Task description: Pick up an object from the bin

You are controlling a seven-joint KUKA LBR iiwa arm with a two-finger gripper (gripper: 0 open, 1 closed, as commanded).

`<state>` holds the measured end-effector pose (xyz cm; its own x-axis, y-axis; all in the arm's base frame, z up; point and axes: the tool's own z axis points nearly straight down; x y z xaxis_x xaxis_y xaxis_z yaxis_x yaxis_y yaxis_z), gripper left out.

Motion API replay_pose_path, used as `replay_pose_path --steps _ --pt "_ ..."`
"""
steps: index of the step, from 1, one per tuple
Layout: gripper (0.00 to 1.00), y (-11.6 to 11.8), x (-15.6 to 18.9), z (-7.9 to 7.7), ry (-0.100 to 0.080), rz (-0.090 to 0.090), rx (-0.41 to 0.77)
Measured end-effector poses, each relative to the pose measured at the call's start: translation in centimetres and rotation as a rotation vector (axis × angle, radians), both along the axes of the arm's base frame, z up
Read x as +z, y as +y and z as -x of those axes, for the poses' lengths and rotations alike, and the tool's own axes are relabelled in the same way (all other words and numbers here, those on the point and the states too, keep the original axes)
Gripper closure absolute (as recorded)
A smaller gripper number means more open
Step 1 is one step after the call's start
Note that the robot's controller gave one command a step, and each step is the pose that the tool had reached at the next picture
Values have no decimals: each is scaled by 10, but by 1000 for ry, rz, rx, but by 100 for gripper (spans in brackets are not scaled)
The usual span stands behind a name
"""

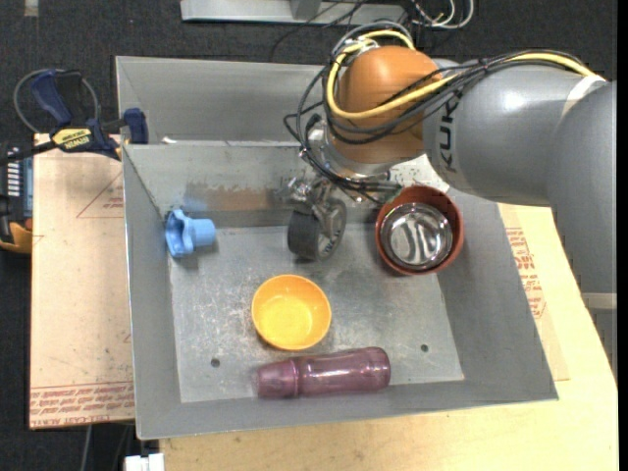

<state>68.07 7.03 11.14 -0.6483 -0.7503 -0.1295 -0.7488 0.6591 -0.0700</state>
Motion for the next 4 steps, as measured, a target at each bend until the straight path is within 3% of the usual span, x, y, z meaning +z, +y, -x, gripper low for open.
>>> replay_pose_path --steps 1,2,4 --pt "100 0 0 0 0 -1 0" --pt "100 -5 7 22 20 12 5" --pt "100 -5 7 22 21 11 3"
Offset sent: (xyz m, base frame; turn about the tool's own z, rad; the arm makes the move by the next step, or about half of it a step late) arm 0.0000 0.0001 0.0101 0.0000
